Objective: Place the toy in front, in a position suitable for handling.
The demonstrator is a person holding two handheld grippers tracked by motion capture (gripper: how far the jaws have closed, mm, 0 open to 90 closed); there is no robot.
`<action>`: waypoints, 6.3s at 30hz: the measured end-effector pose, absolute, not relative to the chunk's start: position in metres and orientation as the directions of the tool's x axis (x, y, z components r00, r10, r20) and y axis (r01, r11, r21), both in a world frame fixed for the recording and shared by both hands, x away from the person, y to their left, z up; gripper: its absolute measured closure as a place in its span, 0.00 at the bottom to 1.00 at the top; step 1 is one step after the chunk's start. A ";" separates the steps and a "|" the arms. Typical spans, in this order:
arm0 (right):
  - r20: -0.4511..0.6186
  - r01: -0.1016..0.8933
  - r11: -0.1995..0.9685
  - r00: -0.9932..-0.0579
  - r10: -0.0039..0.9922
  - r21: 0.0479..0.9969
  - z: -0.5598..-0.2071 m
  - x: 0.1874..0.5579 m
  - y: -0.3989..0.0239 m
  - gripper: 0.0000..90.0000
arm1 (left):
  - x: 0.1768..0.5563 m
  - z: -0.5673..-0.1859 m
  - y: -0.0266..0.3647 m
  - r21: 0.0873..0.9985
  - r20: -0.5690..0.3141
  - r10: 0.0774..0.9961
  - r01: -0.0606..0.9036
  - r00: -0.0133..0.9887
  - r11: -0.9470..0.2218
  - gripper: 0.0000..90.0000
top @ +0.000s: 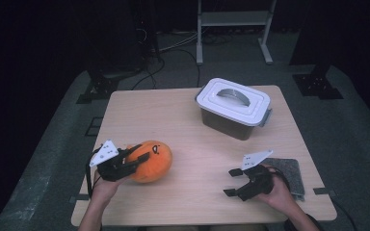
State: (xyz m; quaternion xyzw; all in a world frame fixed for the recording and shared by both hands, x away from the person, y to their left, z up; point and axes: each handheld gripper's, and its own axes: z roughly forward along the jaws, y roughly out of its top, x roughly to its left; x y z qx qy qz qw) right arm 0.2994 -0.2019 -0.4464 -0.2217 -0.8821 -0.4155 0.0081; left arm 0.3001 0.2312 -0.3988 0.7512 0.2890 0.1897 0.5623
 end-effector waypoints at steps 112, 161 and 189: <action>0.175 0.521 0.524 -0.802 0.572 0.674 -0.417 0.325 -0.263 0.86 | 0.307 -0.437 0.118 0.859 -0.011 0.393 0.210 0.920 -0.468 0.09; 0.074 0.301 0.568 -0.919 0.387 0.766 -0.409 0.307 -0.165 0.84 | 0.309 -0.421 0.123 0.852 -0.005 0.369 0.197 0.930 -0.485 0.29; 0.069 0.277 0.510 -0.919 0.388 0.814 -0.400 0.301 -0.173 0.83 | 0.305 -0.430 0.117 0.856 0.019 0.322 0.151 0.947 -0.495 0.35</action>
